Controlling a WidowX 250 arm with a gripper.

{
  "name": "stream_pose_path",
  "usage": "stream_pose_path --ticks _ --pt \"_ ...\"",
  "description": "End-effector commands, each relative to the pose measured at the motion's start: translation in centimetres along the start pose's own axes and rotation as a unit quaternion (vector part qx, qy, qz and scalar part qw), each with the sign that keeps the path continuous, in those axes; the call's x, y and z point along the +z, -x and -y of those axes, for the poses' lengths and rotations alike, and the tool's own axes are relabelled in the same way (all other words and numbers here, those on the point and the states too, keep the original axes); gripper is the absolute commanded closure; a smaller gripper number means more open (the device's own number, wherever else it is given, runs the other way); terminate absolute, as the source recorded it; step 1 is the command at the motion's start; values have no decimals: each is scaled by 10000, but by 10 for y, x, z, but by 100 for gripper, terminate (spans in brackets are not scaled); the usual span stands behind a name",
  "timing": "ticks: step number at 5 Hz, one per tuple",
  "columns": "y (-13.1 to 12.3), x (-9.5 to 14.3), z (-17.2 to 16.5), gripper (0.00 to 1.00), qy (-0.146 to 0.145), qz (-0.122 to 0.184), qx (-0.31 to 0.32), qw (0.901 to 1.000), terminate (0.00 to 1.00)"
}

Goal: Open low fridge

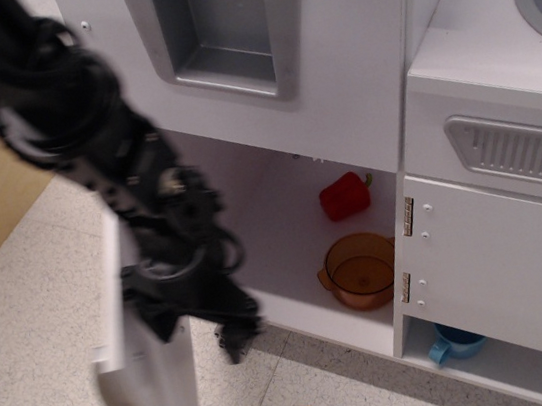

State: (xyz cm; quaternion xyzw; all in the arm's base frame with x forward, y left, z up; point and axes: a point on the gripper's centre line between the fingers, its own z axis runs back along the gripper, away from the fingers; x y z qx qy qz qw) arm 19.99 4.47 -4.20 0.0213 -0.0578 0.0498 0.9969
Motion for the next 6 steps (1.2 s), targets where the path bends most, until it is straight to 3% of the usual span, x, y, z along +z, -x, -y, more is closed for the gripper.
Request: stream_pose_path --ticks 1,5,6 --pt "0 14 -49 0 -192 482 -152 9985 0" --pt "0 14 -49 0 -192 482 -152 9985 0" --pt "0 14 -49 0 -192 482 -152 9985 100"
